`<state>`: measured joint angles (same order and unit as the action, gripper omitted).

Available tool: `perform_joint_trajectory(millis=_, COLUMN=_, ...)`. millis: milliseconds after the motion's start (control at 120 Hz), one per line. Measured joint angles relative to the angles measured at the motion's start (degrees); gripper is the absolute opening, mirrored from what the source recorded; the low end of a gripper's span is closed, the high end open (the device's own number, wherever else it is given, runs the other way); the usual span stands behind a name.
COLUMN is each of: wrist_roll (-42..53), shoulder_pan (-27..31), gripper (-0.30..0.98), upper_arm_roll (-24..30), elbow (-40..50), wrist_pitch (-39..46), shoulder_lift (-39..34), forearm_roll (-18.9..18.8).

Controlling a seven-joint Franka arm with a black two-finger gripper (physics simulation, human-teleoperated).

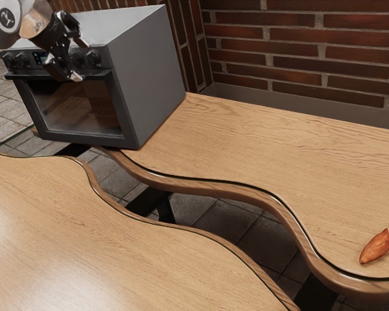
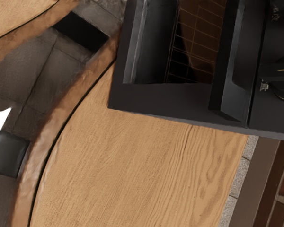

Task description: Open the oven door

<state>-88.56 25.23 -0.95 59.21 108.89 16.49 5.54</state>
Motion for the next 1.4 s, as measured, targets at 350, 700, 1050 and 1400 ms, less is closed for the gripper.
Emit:
perform_joint_trajectory(millis=350, wrist_roll=-2.65, shoulder_pan=9.51, gripper=0.69, upper_arm_roll=1.23, elbow=-4.18, wrist_pitch=5.51, shoulder_lift=7.64, forearm_roll=2.65)
perform_joint_trajectory(millis=700, wrist_roll=-1.89, shoulder_pan=12.92, gripper=0.69, upper_arm_roll=3.76, elbow=-4.16, wrist_pitch=6.87, shoulder_lift=6.46, forearm_roll=2.8)
perform_joint_trajectory(millis=1050, wrist_roll=-0.92, shoulder_pan=15.58, gripper=0.69, upper_arm_roll=5.48, elbow=-4.18, wrist_pitch=8.18, shoulder_lift=9.3, forearm_roll=2.74)
perform_joint_trajectory(millis=1400, wrist_roll=4.41, shoulder_pan=16.27, gripper=0.69, upper_arm_roll=9.03, elbow=-5.53, wrist_pitch=15.26, shoulder_lift=13.22, forearm_roll=2.05)
